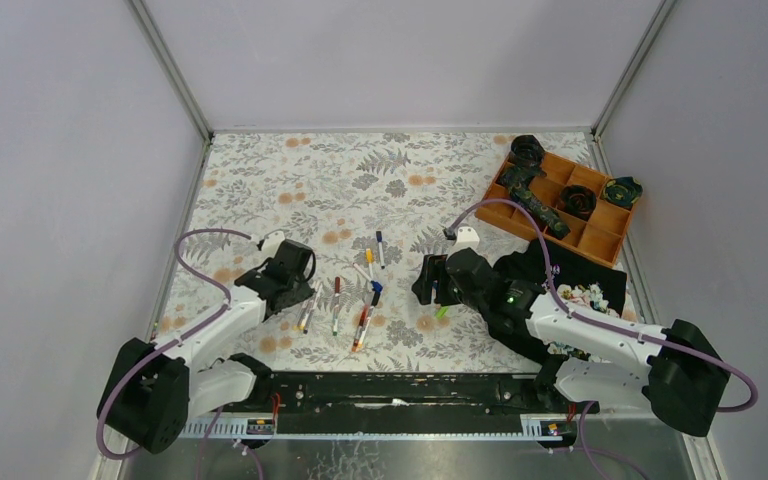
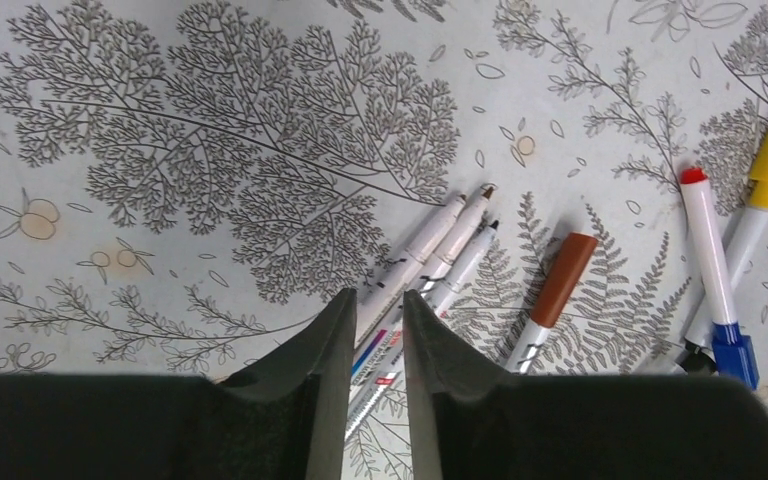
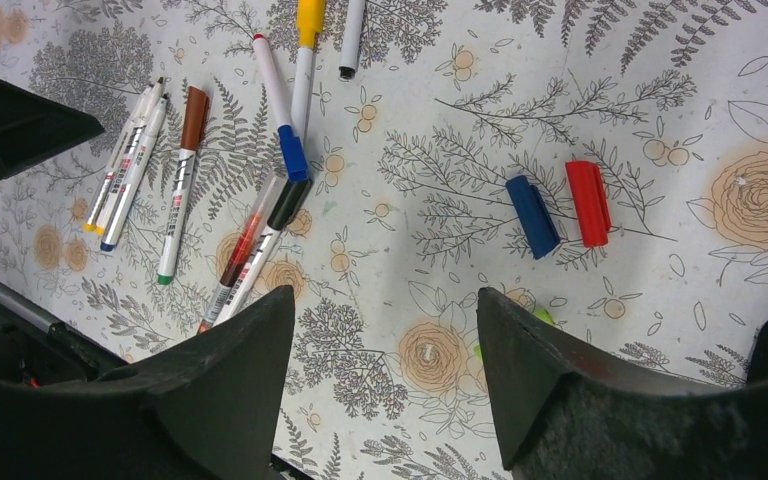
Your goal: Insert the pens into the pen caps
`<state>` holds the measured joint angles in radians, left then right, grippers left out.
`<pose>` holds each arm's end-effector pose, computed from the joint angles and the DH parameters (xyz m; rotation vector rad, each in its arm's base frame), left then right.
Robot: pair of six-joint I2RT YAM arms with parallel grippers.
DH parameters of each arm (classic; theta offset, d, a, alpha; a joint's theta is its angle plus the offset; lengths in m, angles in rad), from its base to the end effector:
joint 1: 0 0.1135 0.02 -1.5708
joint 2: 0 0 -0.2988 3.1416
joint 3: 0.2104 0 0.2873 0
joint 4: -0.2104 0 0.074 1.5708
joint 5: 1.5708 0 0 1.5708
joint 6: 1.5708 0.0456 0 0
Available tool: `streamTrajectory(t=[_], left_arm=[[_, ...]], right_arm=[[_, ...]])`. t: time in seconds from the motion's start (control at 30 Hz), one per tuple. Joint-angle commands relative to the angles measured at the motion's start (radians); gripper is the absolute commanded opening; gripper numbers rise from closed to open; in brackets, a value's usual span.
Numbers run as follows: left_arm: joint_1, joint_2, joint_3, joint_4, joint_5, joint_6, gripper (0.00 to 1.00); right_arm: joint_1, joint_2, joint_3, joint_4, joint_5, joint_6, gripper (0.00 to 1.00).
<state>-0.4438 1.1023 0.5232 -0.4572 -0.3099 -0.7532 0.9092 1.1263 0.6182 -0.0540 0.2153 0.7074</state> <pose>0.1982 -0.0789 0.1755 -0.4968 2.4834 -0.0638 0.1714 0.2043 0.2358 -0.0911 2.2041 0.7145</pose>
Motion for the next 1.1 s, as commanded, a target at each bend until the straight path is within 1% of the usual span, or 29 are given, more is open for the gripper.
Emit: streamTrajectory(t=[0.0, 0.1, 0.27, 0.63, 1.07], left_arm=[[0.013, 0.02, 0.0, -0.017, -0.046, -0.027, 0.2], [0.016, 0.041, 0.005, -0.015, -0.035, -0.022, 0.18], [0.016, 0.053, 0.008, -0.012, -0.021, -0.015, 0.18], [0.016, 0.064, 0.004, -0.002, 0.005, -0.005, 0.21], [0.017, 0.104, 0.013, -0.001, 0.015, 0.002, 0.21]], right_arm=[[-0.004, -0.031, -0.009, 0.031, -0.002, 0.01, 0.73], [-0.004, -0.033, -0.009, 0.031, -0.001, 0.011, 0.73], [-0.004, -0.034, -0.011, 0.031, -0.001, 0.011, 0.73], [-0.005, -0.033, -0.017, 0.033, -0.002, 0.016, 0.73], [-0.004, -0.037, -0.02, 0.034, -0.002, 0.019, 0.73]])
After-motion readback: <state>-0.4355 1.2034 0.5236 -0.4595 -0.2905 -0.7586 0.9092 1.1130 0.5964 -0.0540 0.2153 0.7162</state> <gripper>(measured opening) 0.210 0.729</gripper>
